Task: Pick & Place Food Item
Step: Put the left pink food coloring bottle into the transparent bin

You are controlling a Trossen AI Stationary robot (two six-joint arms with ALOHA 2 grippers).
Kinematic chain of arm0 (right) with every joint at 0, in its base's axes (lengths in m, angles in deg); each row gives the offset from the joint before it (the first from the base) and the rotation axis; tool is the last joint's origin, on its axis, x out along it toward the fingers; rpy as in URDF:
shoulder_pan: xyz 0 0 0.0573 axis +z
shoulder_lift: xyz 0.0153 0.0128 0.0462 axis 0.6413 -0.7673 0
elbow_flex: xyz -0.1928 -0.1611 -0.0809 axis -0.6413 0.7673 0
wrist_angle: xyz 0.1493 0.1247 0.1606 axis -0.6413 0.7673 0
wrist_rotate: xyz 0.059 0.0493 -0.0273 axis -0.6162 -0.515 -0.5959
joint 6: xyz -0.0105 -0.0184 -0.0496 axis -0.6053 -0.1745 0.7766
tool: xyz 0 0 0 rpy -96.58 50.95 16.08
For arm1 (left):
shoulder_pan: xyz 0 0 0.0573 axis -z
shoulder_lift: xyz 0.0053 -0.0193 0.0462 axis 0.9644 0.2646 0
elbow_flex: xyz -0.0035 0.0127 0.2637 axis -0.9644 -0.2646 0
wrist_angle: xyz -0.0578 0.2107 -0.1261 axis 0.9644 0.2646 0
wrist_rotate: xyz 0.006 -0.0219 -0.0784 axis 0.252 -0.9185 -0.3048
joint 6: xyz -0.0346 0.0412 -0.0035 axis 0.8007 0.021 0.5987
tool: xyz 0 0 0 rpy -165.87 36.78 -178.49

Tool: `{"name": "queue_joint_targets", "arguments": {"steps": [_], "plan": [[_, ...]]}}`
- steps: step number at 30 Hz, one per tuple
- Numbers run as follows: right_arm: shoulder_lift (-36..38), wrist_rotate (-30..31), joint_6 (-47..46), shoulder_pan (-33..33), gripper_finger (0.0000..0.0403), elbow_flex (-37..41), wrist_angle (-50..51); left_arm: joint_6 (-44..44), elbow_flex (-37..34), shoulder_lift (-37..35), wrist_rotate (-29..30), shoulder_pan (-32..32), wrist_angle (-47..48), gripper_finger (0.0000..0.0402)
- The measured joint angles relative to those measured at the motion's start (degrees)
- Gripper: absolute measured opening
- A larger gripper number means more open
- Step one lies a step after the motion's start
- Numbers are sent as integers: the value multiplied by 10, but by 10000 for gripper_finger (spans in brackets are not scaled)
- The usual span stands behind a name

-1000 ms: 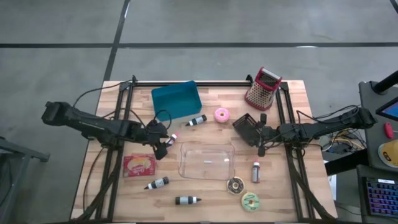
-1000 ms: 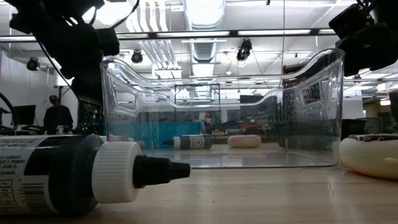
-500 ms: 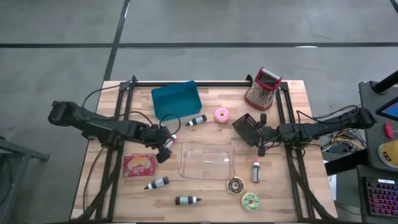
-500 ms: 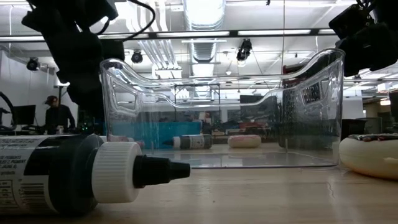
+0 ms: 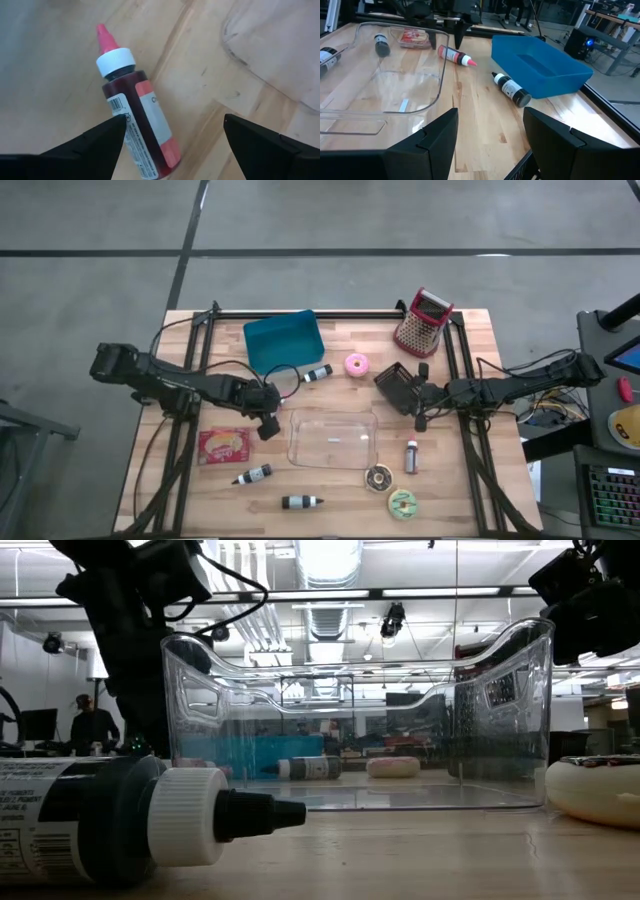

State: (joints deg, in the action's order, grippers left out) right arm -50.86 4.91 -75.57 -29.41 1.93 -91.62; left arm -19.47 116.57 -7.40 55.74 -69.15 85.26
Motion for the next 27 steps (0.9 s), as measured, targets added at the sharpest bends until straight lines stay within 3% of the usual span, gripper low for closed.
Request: {"name": "queue_joint_targets", "arguments": {"steps": [27], "plan": [[0, -1, -2, 0, 219, 0, 1, -8, -1, 64, -11, -29, -7, 342]]}}
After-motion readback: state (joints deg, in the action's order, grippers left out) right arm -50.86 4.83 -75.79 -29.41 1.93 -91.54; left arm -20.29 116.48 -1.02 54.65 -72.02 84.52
